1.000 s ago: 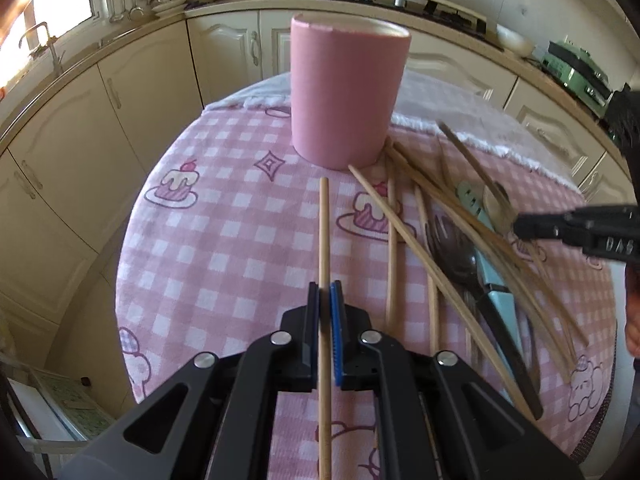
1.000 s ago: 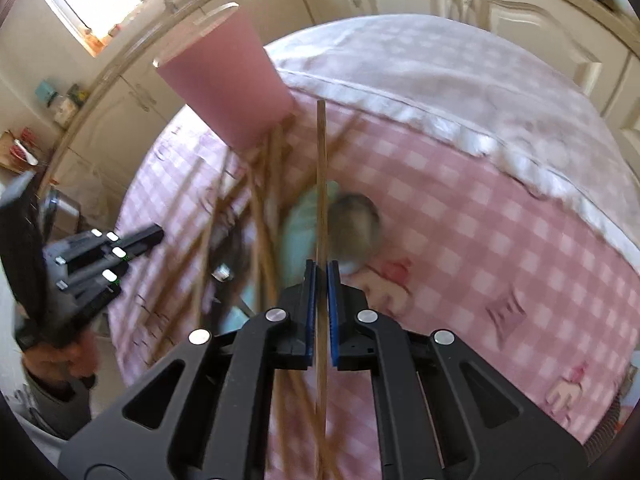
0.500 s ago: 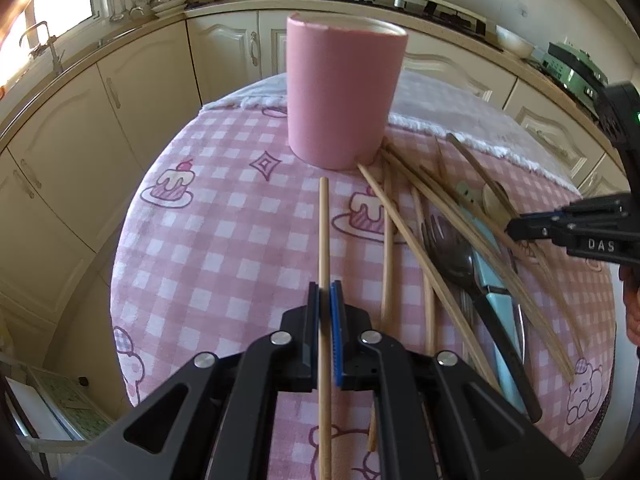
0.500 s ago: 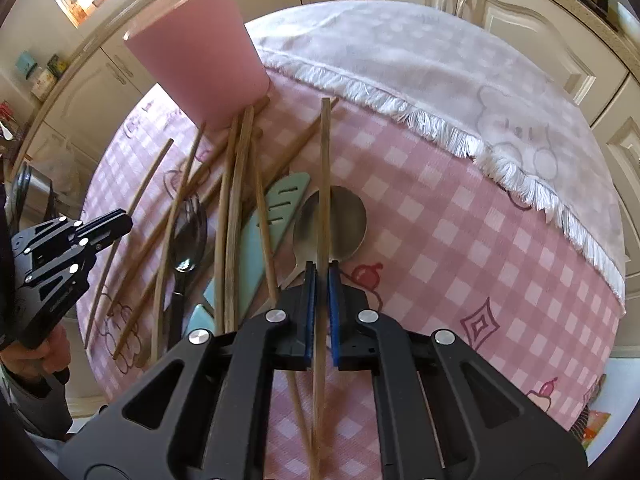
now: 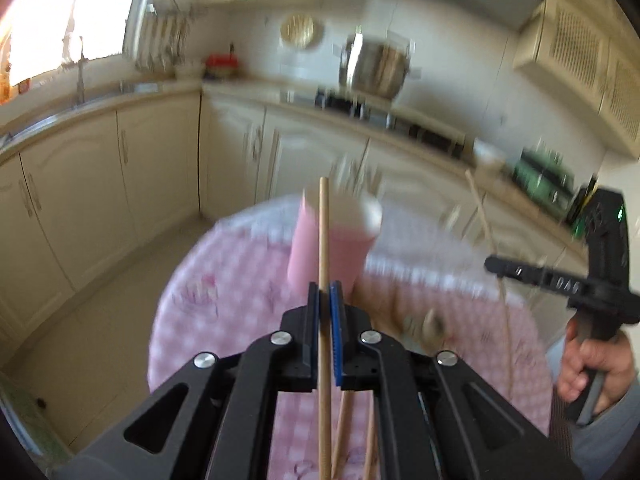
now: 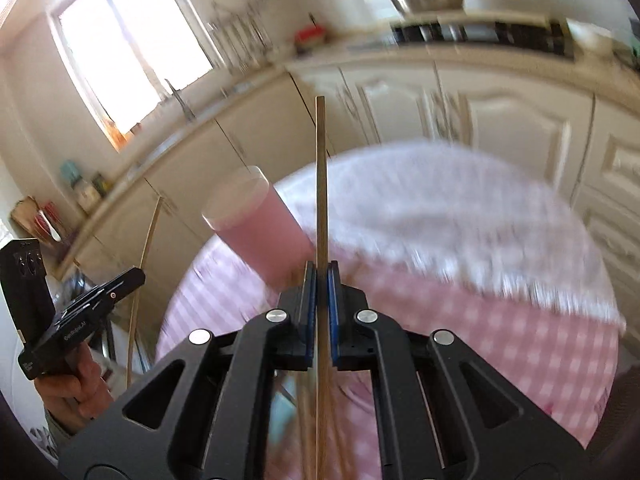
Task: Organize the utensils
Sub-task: 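Lift the chopstick with the right tool and carry it over the pink cup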
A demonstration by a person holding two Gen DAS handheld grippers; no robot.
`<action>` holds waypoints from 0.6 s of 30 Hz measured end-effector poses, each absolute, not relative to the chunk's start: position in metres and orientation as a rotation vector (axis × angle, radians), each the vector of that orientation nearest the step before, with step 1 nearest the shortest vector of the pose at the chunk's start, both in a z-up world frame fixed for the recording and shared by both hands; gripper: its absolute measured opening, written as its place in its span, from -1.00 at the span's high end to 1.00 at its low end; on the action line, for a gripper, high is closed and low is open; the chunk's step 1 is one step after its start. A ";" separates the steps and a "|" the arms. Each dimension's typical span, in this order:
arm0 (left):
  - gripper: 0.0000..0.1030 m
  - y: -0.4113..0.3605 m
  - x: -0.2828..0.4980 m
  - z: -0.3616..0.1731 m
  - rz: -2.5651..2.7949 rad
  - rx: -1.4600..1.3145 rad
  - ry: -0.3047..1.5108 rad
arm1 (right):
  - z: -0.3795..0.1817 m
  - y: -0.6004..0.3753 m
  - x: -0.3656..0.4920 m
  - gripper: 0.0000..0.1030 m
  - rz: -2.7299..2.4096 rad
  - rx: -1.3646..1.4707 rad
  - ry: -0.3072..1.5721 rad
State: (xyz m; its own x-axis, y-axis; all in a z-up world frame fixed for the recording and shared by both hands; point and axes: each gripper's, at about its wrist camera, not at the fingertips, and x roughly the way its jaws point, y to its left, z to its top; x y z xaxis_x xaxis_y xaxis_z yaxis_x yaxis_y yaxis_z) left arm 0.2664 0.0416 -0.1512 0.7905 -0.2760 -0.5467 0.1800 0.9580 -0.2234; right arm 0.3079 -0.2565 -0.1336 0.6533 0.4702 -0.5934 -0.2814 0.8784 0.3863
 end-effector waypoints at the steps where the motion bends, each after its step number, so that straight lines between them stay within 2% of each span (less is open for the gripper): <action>1: 0.90 0.045 0.268 -0.137 -0.246 -0.173 0.560 | -0.125 -0.252 0.309 0.89 0.442 0.273 0.716; 10: 0.90 0.032 0.325 -0.059 -0.269 -0.202 0.264 | -0.054 -0.203 0.356 0.89 0.484 0.278 0.474; 18: 0.90 0.014 0.388 -0.055 -0.280 -0.271 0.186 | -0.046 -0.174 0.406 0.88 0.449 0.282 0.361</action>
State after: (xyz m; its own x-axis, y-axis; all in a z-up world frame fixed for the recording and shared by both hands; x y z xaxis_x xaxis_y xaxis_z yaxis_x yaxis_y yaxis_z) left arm 0.3877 0.0137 -0.0552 0.9443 -0.2962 -0.1433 0.2464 0.9252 -0.2888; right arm 0.4056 -0.1740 -0.0456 0.8394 0.4684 -0.2758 -0.3700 0.8640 0.3414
